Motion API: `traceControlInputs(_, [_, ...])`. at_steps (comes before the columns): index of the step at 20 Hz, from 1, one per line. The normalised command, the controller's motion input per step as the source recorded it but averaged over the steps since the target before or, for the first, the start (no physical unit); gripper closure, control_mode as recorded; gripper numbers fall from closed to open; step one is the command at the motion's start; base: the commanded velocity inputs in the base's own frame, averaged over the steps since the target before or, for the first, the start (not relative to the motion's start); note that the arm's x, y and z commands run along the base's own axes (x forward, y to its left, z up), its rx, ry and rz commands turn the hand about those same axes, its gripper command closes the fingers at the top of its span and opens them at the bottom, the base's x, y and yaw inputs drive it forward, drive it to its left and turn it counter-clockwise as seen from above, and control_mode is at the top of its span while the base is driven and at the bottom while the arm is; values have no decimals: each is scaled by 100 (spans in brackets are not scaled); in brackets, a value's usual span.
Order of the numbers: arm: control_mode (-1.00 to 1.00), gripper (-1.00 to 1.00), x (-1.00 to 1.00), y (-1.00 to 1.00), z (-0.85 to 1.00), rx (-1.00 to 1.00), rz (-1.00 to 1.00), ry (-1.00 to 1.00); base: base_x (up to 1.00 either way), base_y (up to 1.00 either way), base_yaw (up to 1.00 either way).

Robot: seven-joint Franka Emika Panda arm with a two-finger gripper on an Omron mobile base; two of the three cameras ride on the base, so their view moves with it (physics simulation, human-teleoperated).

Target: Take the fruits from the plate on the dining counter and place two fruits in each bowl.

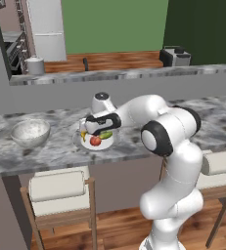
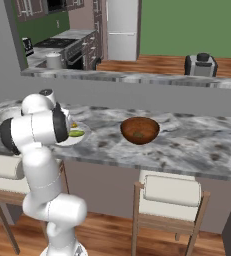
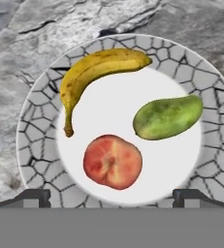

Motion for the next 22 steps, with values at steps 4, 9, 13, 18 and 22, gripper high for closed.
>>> traceControlInputs(4, [-100, -100, 0, 0, -33, 0, 0, 1, 0, 0, 0])
traceControlInputs(9, [-100, -100, 2, 0, -29, 0, 0, 0, 0, 0, 0])
traceControlInputs(13, [-100, -100, 1, 0, -23, 0, 0, 0, 0, 0, 0])
traceControlInputs(18, [-100, -100, 8, 0, -12, 0, 0, 0, 0, 0, 0])
traceControlInputs(22, [-100, -100, 11, 0, -14, 0, 0, 0, 0, 0, 0])
